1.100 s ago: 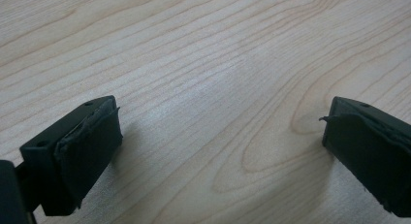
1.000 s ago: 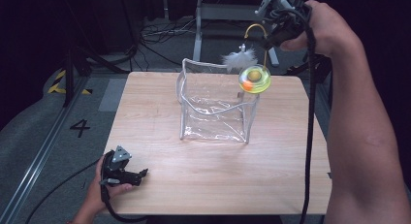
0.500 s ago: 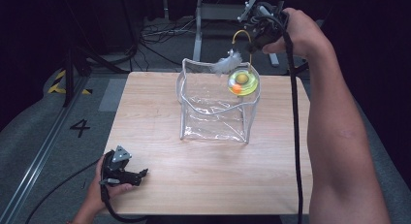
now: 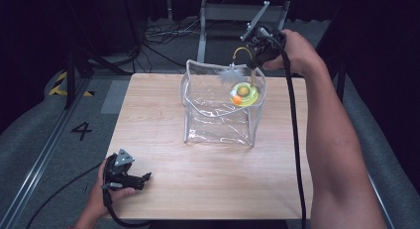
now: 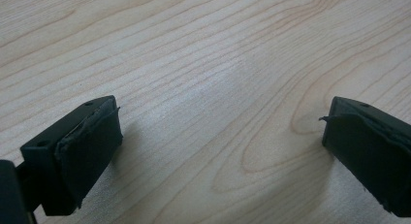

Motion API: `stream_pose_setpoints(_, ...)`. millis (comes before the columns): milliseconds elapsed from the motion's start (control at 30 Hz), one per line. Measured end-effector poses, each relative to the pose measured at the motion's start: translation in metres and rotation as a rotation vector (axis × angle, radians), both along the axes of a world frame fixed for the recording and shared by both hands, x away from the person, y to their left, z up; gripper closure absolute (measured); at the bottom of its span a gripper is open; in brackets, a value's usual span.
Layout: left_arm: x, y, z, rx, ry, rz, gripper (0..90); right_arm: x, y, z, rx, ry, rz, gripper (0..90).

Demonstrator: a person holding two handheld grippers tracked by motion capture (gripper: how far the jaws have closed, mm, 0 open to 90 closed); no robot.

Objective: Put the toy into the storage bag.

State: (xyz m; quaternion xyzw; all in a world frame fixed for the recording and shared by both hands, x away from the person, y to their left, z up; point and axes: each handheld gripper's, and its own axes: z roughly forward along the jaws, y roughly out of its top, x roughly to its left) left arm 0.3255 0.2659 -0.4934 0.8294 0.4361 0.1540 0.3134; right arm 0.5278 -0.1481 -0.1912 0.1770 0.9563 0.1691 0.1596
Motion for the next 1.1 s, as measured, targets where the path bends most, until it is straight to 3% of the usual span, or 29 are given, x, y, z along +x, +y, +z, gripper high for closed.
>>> stream_pose_setpoints(167, 0.0, 0.0, 0.0, -0.001, 0.0, 0.001, 0.9, 0.003, -0.001, -0.02, -0.008, 0.034, 0.008, 88.2)
stream_pose_setpoints(567, 0.0, 0.0, 0.0, -0.002, 0.0, 0.002, 0.8, -0.007, 0.003, -0.069, -0.083, 0.116, 0.046, 88.2)
stream_pose_setpoints(800, 0.0, 0.0, 0.0, -0.002, 0.0, 0.002, 0.8, -0.012, 0.005, -0.083, -0.105, 0.14, 0.058, 88.3)
stream_pose_setpoints(967, 0.0, 0.0, 0.0, -0.001, -0.001, 0.003, 0.8, -0.016, 0.001, -0.088, -0.071, 0.132, 0.053, 88.3)
stream_pose_setpoints(1100, 0.0, 0.0, 0.0, -0.002, 0.0, 0.001, 0.8, -0.018, -0.001, -0.092, -0.08, 0.135, 0.049, 88.2)
